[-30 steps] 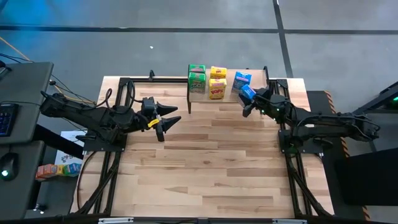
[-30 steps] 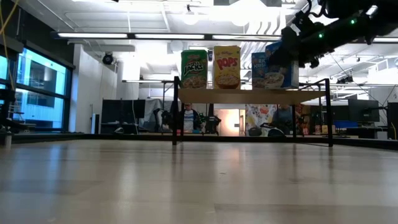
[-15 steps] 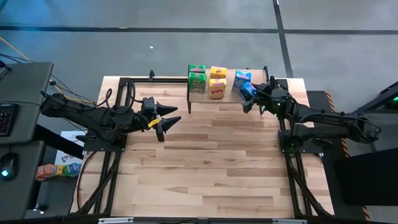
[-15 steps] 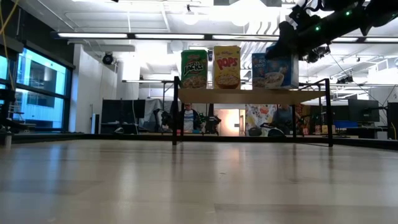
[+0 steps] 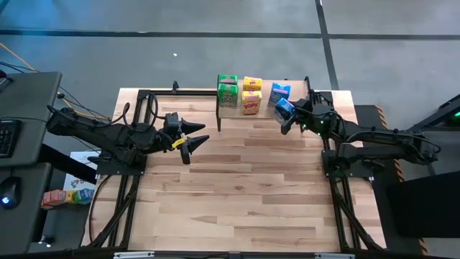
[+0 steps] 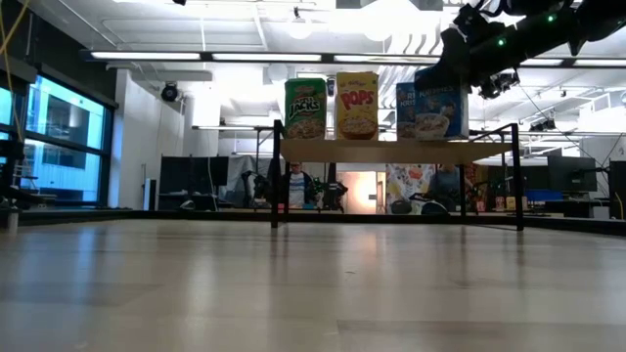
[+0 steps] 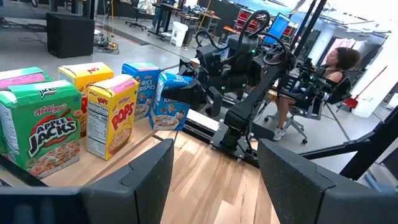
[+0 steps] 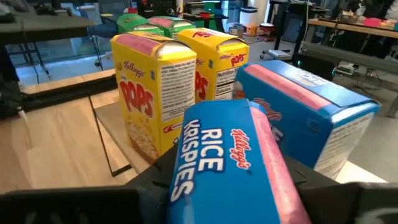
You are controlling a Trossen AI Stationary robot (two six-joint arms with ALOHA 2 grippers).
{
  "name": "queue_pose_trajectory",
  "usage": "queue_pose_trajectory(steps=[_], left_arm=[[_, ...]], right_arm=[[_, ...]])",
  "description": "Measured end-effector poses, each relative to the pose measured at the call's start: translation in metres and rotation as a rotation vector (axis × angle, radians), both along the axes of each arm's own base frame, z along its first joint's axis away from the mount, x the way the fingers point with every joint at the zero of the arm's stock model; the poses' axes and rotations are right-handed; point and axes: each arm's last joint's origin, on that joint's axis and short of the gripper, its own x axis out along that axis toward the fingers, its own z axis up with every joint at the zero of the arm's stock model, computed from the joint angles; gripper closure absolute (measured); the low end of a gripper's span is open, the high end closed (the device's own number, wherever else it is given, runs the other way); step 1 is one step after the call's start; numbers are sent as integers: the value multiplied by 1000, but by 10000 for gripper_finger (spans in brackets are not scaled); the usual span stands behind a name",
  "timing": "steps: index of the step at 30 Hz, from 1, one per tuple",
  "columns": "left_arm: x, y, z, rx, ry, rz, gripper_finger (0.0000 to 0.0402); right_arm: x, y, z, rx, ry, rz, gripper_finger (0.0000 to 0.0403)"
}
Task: Stack cereal on shelf
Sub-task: Put the blue cereal box on the shelf
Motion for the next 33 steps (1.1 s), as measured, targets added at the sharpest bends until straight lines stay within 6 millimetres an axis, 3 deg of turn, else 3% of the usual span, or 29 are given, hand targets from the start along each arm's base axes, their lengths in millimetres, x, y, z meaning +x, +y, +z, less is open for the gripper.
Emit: queue_pose_trajectory(steps=[9, 22, 33], left_arm=[[0, 0, -1, 9, 12, 0, 179], [0, 0, -1, 37, 24, -3, 179], [0, 0, -1, 28, 21, -3, 179]], right_arm=[[3, -4, 25, -41, -13, 60, 287], [34, -28, 17, -74, 182, 180, 288], [32, -41, 18, -65, 212, 148, 288]])
